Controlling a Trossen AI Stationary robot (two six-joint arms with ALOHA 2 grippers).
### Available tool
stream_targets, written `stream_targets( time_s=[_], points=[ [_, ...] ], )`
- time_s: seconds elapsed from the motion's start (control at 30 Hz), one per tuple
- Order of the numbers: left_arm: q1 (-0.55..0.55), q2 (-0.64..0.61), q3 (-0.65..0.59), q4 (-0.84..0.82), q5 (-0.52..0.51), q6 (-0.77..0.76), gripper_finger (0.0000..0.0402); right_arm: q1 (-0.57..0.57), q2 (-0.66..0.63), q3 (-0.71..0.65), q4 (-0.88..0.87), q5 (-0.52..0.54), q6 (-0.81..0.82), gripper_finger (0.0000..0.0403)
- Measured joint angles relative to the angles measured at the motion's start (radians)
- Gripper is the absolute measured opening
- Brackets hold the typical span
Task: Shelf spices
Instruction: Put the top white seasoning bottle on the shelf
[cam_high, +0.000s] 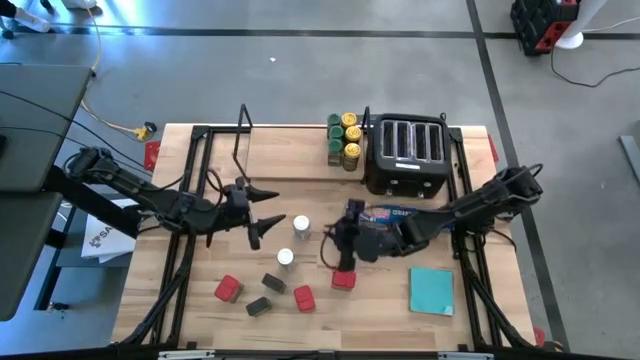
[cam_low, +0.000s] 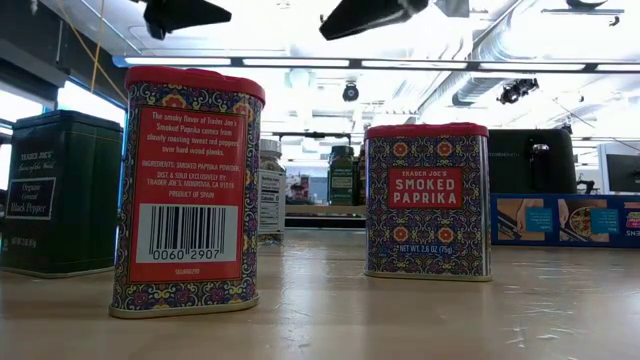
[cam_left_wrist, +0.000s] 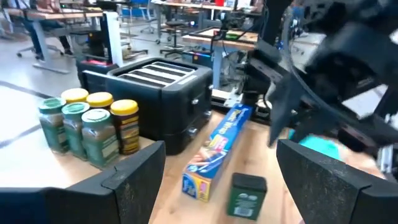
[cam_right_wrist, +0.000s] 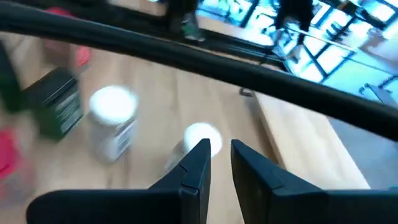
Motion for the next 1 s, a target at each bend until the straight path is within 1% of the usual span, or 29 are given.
stream_targets(
  time_s=[0.1, 0.27, 0.43, 0.57, 0.7, 0.77, 0.87, 1.0],
  points=[
    [0.012, 0.000, 0.000, -0.001, 0.000, 0.030, 0.0303, -0.038, 0.000, -0.007, 0.008, -0.013, 0.051, 0.0057],
    [0.024, 0.000, 0.000, -0.009, 0.006, 0.015, 0.0303, -0.076, 0.000, -0.007, -0.004, -0.038, 0.140, 0.0057],
    [0.019, 0.000, 0.000, -0.010, 0.062, -0.002, 0.0303, -0.080, 0.000, -0.007, -0.006, -0.040, 0.150, 0.0057],
    [0.019, 0.000, 0.000, -0.010, 0.060, -0.002, 0.0303, -0.079, 0.000, -0.007, -0.008, -0.040, 0.134, 0.0057],
    [0.019, 0.000, 0.000, -0.010, 0.059, -0.006, 0.0303, -0.087, 0.000, -0.007, -0.010, -0.042, 0.199, 0.0057],
    [0.019, 0.000, 0.000, -0.010, 0.060, -0.024, 0.0303, -0.097, 0.000, -0.007, -0.011, -0.059, 0.234, 0.0057],
    [0.018, 0.000, 0.000, -0.010, 0.060, -0.029, 0.0303, -0.121, 0.000, -0.007, -0.014, -0.121, 0.282, 0.0060],
    [0.018, 0.000, 0.000, -0.010, 0.060, -0.029, 0.0303, -0.151, 0.017, -0.007, -0.024, -0.165, 0.310, 0.0079]
  ],
)
